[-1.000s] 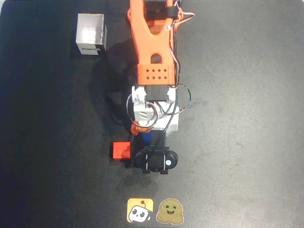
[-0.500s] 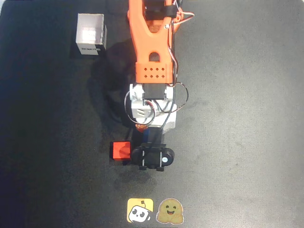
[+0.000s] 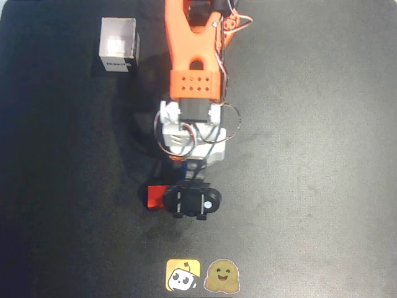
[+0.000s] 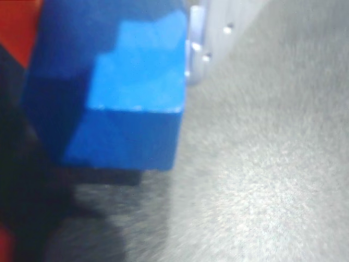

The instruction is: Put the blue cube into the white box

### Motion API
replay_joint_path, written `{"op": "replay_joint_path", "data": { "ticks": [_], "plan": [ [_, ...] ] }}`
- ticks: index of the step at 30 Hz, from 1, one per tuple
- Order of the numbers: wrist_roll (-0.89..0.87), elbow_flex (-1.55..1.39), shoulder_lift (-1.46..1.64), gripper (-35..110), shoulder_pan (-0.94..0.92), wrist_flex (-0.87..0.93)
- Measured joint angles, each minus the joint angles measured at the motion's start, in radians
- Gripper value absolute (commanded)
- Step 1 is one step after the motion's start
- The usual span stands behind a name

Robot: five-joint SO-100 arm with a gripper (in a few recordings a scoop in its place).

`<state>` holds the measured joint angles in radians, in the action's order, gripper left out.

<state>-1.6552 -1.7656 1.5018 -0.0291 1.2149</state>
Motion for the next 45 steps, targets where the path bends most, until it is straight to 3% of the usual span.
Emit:
{"op": "replay_joint_path", "data": {
  "ticks": [30,45],
  "plan": [
    [0.247,0.083,0.420,0,-0.483,0.344],
    [0.469,-0.100,0.775,0,-0.989,0.446]
  ]
}}
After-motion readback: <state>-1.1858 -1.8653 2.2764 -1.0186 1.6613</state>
